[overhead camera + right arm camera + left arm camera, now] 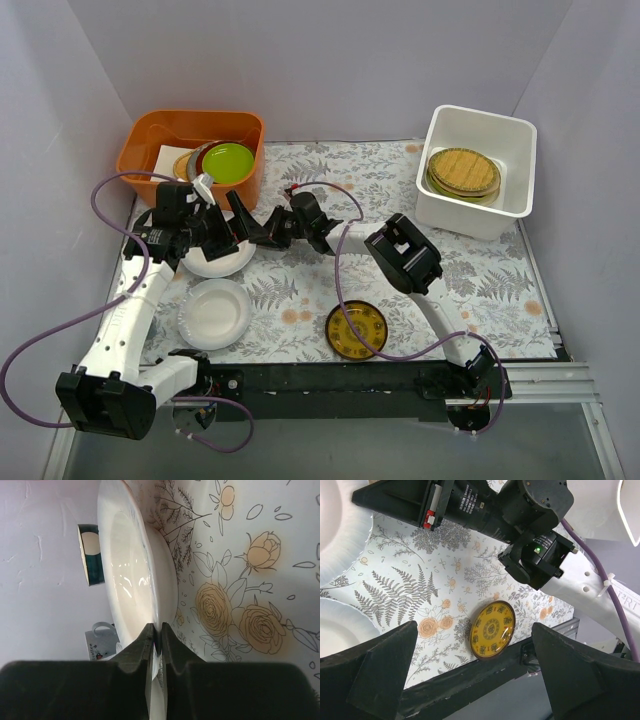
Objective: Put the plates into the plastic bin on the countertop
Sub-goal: Pick up the plate at the center of the board.
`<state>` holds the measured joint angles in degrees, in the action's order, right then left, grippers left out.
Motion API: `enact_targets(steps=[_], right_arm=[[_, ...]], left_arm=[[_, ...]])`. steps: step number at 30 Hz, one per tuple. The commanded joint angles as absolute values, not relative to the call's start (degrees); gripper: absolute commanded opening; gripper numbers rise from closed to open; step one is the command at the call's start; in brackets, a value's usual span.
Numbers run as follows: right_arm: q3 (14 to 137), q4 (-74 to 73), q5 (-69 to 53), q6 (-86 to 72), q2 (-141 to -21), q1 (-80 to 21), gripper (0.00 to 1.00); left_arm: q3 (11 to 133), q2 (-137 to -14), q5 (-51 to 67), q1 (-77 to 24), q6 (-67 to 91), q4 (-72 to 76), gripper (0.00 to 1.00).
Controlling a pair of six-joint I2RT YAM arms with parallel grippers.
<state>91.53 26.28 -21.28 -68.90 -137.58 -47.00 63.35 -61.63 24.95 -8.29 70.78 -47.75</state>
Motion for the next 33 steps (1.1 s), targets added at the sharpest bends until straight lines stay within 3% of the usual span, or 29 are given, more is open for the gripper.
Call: enact_targets(steps=[1, 7, 18, 19, 22, 27, 33], right_arm=[[92.6, 28.9, -23.8, -69.1, -139.0, -47.1, 0.15], [95.4, 29.3, -25.8, -69.7, -141.6, -47.5, 0.18], [95.5, 31.4, -26.5, -70.7, -143.0, -48.2, 0.38], [95.9, 31.3, -26.5, -70.5, -143.3, -48.4, 0.44], [97.2, 29.3, -25.8, -69.8, -143.8, -49.0, 0.46], [100.5, 22.9, -24.7, -66.7, -144.9, -50.2, 0.40], [95.5, 27.2, -25.0, -67.8, -143.2, -50.3, 0.19]], left_arm=[[62.8, -59.9, 26.2, -7.9, 70.8, -47.0, 0.98], [62.7, -59.6, 25.8, -7.9, 70.6, -47.3, 0.98], [61.4, -59.2, 25.8, -7.9, 70.5, -47.0, 0.98], [61.4, -59.2, 25.8, -7.8, 70.6, -46.9, 0.98], [61.2, -59.1, 25.9, -7.8, 70.6, -46.9, 0.98], [61.3, -58.9, 25.3, -7.9, 70.1, -47.5, 0.98], [60.8, -58.6, 25.0, -7.8, 69.8, -47.5, 0.98]])
